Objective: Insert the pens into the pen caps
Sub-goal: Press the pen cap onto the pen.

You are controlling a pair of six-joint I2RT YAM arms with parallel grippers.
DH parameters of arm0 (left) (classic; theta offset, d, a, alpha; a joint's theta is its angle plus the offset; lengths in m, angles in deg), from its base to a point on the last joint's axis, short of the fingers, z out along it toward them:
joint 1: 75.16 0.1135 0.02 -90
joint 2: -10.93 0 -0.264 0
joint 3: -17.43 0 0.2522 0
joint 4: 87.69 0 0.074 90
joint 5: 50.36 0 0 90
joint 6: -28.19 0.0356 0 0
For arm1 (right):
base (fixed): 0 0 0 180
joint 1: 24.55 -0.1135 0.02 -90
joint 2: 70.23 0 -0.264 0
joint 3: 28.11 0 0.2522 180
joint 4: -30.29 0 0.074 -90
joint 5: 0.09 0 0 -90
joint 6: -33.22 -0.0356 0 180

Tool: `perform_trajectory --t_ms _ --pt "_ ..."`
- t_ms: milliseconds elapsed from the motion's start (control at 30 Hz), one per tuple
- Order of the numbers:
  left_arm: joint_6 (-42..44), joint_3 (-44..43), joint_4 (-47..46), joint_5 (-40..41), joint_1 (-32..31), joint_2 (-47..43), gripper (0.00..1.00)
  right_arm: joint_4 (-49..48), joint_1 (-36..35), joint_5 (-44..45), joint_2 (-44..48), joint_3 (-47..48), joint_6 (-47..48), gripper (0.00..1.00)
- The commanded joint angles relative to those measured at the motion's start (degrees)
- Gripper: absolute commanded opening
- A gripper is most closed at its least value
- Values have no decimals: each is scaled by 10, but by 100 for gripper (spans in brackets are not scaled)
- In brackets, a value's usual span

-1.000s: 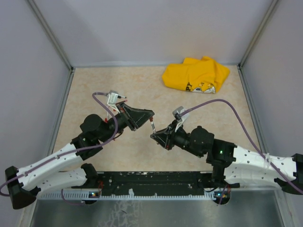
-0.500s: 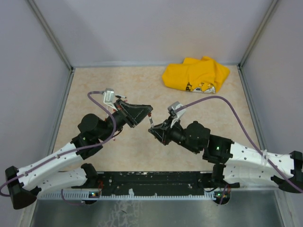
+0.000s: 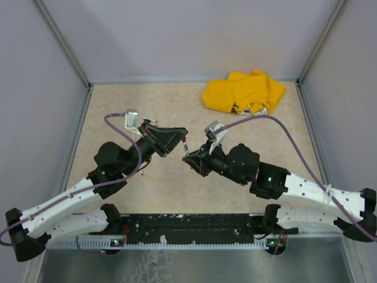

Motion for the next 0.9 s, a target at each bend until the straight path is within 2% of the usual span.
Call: perform_trajectory --t_ms 0,300,500,600,733,867 --pt "-11 8 98 -94 -22 -8 7 -124 35 67 29 30 -22 0" --pt "-9 12 110 -77 -22 -23 16 -104 35 2 102 -97 -117 0" --pt "-14 14 111 -77 -22 -26 36 -93 35 -36 110 -152 -163 0" --pt "-12 13 114 -74 -22 -29 43 -82 35 -44 108 -163 -178 0" --pt "-8 13 126 -61 -22 -36 49 -68 36 -20 126 -187 -207 0" --pt "-7 15 165 -12 -22 -42 52 6 36 36 140 -185 -235 0"
